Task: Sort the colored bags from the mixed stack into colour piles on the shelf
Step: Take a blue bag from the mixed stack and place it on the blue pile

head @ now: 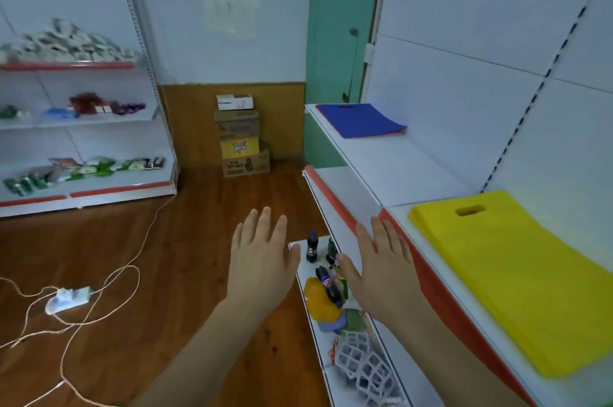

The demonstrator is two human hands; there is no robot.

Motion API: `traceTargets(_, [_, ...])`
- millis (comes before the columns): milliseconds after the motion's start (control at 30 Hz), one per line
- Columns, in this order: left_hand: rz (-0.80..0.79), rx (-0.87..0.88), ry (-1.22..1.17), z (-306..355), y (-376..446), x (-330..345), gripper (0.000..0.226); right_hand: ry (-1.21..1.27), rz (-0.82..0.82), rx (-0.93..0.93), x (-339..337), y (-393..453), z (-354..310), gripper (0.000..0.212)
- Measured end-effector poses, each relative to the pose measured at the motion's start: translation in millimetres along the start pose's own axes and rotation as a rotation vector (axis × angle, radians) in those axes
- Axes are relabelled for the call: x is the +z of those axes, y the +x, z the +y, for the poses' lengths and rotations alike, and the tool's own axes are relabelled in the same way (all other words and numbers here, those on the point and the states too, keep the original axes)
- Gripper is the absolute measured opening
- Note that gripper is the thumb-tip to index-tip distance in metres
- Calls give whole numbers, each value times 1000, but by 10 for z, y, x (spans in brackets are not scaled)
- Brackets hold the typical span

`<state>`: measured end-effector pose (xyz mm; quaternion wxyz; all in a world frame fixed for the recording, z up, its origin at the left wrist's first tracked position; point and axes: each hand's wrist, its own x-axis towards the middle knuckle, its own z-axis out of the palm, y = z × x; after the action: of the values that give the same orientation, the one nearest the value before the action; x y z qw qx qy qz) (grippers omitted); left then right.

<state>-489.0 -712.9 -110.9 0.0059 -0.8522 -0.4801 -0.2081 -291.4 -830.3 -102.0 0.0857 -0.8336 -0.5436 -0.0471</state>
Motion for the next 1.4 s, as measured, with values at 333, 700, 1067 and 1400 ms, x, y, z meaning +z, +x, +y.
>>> traceTargets(333, [-3,100,-17,-708,1847,491,67,-3,-20,141,170,1726,-492,95])
traceTargets(700, [-58,218,-83,-800,3522,1308,65,-27,29,286,568,3329,-314,96])
traceTargets(1067, [-129,352,-109,-572,5506,1785,64,-27,79,411,744,5045,170,91])
traceTargets(1400, [-262,553,-137,-235,6715,2413,66,-104,22,624,953,5708,469,84])
